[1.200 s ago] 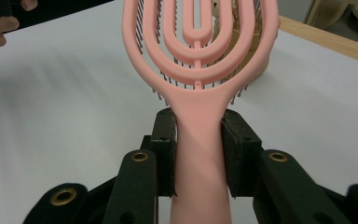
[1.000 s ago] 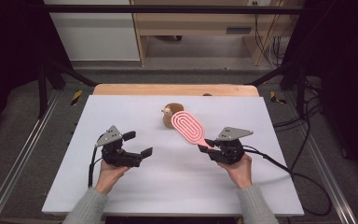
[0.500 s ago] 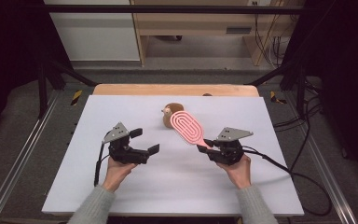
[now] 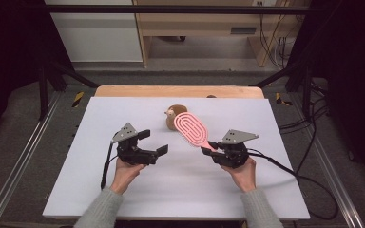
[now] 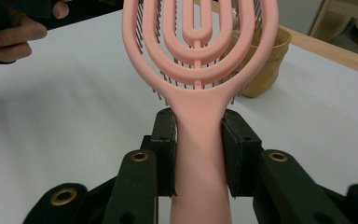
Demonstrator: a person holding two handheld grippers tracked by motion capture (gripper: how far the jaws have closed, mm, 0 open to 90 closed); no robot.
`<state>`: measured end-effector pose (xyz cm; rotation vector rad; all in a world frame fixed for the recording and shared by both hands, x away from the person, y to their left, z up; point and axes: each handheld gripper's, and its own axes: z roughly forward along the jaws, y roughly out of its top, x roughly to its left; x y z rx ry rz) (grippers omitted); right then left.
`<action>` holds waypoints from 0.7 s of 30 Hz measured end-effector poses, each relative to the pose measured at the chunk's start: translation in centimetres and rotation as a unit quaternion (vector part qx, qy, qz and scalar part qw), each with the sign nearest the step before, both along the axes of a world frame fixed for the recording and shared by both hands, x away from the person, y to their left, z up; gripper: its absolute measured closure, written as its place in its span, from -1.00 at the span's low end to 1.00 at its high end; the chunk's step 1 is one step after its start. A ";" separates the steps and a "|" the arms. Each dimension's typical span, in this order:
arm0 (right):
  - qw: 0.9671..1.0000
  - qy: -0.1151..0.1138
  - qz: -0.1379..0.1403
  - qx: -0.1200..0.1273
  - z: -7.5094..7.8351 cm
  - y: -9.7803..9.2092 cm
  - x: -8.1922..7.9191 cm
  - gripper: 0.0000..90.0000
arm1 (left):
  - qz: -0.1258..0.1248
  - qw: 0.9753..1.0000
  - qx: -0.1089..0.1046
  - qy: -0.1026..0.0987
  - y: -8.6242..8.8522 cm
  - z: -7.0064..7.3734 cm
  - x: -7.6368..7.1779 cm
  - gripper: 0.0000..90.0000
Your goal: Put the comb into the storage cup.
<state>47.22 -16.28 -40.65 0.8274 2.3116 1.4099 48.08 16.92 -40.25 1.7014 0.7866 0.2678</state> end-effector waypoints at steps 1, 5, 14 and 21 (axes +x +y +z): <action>1.000 0.000 0.000 0.000 0.0 0.0 0.0 0.54 | 0.000 1.000 -0.001 0.001 -0.1 0.0 0.0 -1.00; 1.000 -0.001 -0.001 0.000 0.0 0.0 0.0 0.54 | -0.003 1.000 -0.003 0.004 -0.4 0.0 0.1 -1.00; 1.000 -0.002 -0.002 0.001 0.1 -0.1 -0.1 0.54 | -0.008 1.000 -0.009 0.007 -1.2 0.1 0.2 -1.00; 1.000 -0.003 -0.002 0.003 0.1 -0.1 -0.1 0.54 | -0.011 1.000 -0.016 0.008 -1.8 0.3 0.3 -1.00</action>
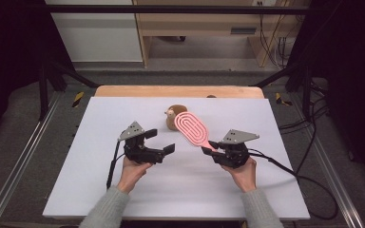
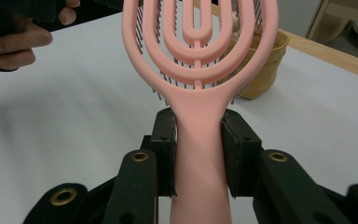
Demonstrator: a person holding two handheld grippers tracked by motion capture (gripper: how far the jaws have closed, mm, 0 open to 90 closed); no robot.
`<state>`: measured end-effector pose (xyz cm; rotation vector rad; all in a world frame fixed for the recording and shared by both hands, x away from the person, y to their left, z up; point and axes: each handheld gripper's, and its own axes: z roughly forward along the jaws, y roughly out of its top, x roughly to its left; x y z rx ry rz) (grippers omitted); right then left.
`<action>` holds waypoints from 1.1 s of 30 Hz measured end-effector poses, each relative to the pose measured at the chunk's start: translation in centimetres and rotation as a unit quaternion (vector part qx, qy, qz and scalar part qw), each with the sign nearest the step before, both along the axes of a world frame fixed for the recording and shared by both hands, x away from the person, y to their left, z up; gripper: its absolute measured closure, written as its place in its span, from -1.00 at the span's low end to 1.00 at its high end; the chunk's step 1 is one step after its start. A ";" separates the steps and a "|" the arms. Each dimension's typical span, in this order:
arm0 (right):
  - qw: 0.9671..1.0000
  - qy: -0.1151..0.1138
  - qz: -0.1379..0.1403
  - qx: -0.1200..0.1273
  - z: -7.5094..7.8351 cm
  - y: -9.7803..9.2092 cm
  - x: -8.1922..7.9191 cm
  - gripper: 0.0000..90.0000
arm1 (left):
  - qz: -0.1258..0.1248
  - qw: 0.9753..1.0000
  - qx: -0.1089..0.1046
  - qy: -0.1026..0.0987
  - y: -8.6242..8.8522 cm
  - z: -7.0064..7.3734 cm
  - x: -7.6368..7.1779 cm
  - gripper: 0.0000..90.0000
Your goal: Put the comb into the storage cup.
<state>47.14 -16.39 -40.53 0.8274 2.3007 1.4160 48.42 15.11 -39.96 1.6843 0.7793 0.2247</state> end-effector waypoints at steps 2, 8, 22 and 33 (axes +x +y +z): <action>1.000 0.000 0.000 0.000 0.0 0.0 0.0 0.54 | 0.000 1.000 -0.001 0.001 -0.1 0.0 0.0 -1.00; 1.000 -0.001 0.000 0.001 0.0 0.0 0.0 0.54 | 0.000 1.000 -0.006 0.001 -0.5 0.2 0.1 -1.00; 1.000 -0.002 0.000 0.003 0.1 -0.1 -0.1 0.54 | 0.000 1.000 -0.010 0.007 -1.5 0.4 0.6 -1.00; 1.000 -0.003 0.000 0.004 0.2 -0.1 -0.1 0.54 | 0.002 1.000 -0.019 0.014 -2.2 0.3 0.9 -1.00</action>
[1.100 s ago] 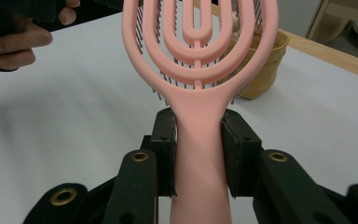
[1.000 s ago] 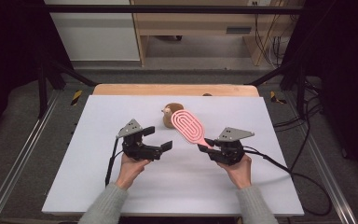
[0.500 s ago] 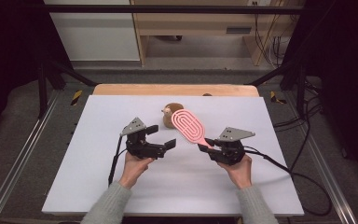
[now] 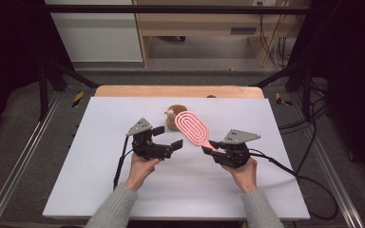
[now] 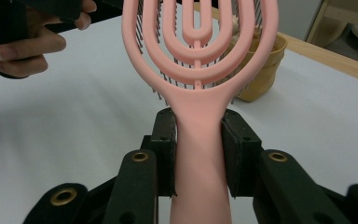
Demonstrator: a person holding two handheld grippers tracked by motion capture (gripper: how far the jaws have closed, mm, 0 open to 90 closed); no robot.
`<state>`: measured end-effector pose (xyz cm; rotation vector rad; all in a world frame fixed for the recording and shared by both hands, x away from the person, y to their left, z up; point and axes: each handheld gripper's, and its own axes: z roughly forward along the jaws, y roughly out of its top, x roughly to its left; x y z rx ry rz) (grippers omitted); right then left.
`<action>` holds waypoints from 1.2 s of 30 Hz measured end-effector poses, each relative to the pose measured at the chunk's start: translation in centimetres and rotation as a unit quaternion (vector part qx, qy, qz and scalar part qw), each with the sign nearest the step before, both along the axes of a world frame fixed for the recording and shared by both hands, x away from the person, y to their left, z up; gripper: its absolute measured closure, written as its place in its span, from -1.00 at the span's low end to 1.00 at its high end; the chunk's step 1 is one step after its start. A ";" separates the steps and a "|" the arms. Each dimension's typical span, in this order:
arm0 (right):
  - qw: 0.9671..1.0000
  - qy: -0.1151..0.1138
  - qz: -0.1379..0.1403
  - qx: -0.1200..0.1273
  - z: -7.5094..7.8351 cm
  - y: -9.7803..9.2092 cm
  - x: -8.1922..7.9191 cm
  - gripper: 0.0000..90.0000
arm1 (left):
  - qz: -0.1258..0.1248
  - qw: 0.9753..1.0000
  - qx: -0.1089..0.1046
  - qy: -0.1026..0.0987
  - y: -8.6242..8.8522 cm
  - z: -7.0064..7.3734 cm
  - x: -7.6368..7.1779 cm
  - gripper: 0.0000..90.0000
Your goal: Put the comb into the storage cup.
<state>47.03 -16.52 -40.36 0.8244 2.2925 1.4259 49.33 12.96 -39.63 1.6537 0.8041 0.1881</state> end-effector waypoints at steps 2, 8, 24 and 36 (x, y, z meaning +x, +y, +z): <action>1.000 0.000 0.000 -0.001 0.0 0.0 0.0 0.54 | -0.001 1.000 0.000 0.002 -0.1 -0.1 0.1 -1.00; 1.000 0.000 0.000 -0.002 0.0 0.0 0.0 0.54 | -0.002 1.000 -0.005 0.007 -0.5 -0.2 0.3 -1.00; 1.000 -0.002 0.001 0.000 0.1 -0.1 0.0 0.54 | -0.007 1.000 -0.025 0.016 -1.8 0.1 0.5 -0.99; 1.000 -0.005 0.000 0.003 0.1 -0.1 -0.1 0.54 | -0.010 0.998 -0.042 0.037 -2.9 0.1 0.9 -0.85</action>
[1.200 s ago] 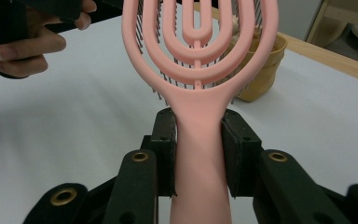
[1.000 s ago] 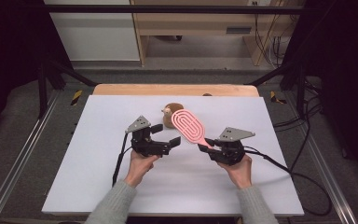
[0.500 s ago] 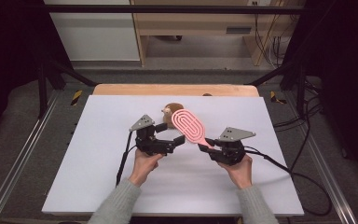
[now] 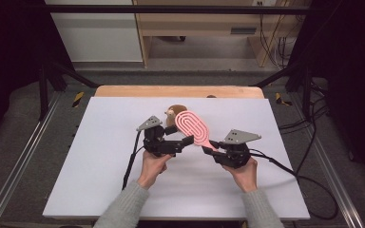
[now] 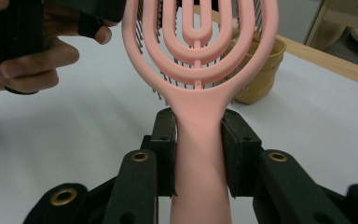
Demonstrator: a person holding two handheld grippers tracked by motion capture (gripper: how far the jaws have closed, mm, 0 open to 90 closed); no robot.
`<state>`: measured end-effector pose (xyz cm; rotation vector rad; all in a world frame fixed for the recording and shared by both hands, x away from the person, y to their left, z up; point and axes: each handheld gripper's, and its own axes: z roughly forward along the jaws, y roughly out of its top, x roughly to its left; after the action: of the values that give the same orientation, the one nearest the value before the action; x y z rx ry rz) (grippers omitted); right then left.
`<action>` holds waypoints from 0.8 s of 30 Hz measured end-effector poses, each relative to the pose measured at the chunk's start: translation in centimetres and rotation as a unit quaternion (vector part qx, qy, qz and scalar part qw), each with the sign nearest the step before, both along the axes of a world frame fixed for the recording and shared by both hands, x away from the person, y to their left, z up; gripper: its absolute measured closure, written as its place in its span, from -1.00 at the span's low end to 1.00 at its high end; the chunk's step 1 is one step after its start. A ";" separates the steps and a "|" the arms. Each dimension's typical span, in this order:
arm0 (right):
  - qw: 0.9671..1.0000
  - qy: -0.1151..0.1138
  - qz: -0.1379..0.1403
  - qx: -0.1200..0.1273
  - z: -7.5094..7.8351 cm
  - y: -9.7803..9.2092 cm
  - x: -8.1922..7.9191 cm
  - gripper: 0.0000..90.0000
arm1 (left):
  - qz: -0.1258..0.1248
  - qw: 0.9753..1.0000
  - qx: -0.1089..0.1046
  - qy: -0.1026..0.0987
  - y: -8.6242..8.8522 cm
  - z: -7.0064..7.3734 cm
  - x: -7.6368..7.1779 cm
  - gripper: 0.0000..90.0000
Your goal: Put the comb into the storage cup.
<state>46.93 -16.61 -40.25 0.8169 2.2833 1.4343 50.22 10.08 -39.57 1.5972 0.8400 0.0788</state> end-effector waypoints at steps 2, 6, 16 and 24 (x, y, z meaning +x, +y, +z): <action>1.000 0.000 0.000 0.000 0.0 0.0 0.0 0.54 | 0.001 1.000 -0.002 0.003 -0.1 0.0 0.0 -0.80; 1.000 0.000 0.001 0.002 0.0 0.0 0.0 0.54 | 0.004 1.000 -0.010 0.005 -0.3 0.0 0.1 -0.66; 1.000 -0.001 0.001 0.003 0.0 0.0 -0.1 0.54 | 0.012 1.000 -0.022 0.015 -0.7 0.2 0.1 -0.36; 1.000 -0.002 0.001 0.002 0.0 0.0 0.0 0.54 | 0.015 0.999 -0.026 0.020 -0.9 0.2 0.0 -0.18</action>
<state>46.88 -16.57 -40.27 0.8113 2.2797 1.4403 50.24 9.14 -39.33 1.5414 0.8897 0.0468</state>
